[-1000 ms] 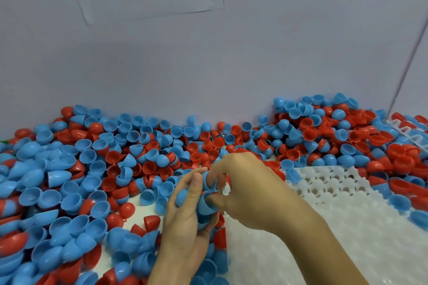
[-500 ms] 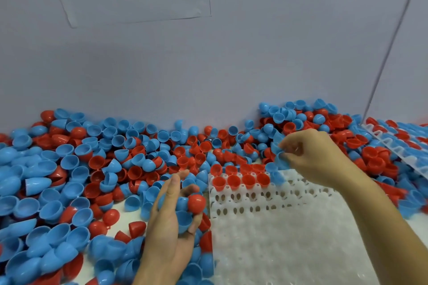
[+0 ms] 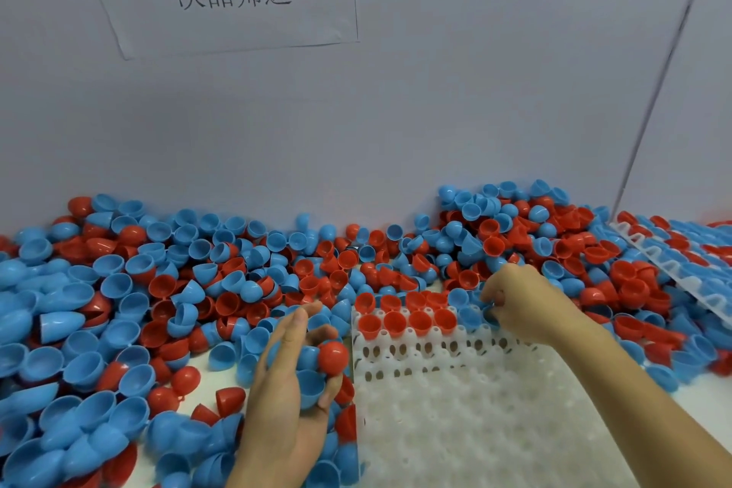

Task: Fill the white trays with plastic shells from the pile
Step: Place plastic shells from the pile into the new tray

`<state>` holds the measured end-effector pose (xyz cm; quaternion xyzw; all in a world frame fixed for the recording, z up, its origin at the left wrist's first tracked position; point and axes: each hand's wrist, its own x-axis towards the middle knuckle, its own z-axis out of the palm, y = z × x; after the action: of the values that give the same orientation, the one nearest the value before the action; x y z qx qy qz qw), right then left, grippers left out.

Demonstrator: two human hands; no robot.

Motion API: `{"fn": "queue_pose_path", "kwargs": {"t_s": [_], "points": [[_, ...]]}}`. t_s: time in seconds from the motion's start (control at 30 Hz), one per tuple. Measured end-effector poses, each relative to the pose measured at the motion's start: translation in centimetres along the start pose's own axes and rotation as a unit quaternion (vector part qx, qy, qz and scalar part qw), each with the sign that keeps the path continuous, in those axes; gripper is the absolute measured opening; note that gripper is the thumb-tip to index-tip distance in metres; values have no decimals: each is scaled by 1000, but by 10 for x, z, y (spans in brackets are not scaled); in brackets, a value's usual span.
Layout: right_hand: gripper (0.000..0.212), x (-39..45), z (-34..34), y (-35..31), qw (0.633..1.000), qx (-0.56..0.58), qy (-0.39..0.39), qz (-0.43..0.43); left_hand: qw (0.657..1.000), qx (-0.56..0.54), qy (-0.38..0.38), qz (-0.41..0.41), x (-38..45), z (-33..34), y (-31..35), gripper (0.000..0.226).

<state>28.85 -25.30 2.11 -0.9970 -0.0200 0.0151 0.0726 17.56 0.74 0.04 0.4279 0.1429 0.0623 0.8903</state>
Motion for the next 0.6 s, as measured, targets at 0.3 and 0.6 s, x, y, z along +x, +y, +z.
{"fn": "queue_pose_path", "kwargs": {"t_s": [0.3,0.6], "points": [[24,-17,0,-4,1000,-9,7,-3,1000,-6,6,-4,0,-1,1,21],[33,-29,-23,-20,996,65,49,-29,1000,-18,0,-9,-2,0,3,13]]}}
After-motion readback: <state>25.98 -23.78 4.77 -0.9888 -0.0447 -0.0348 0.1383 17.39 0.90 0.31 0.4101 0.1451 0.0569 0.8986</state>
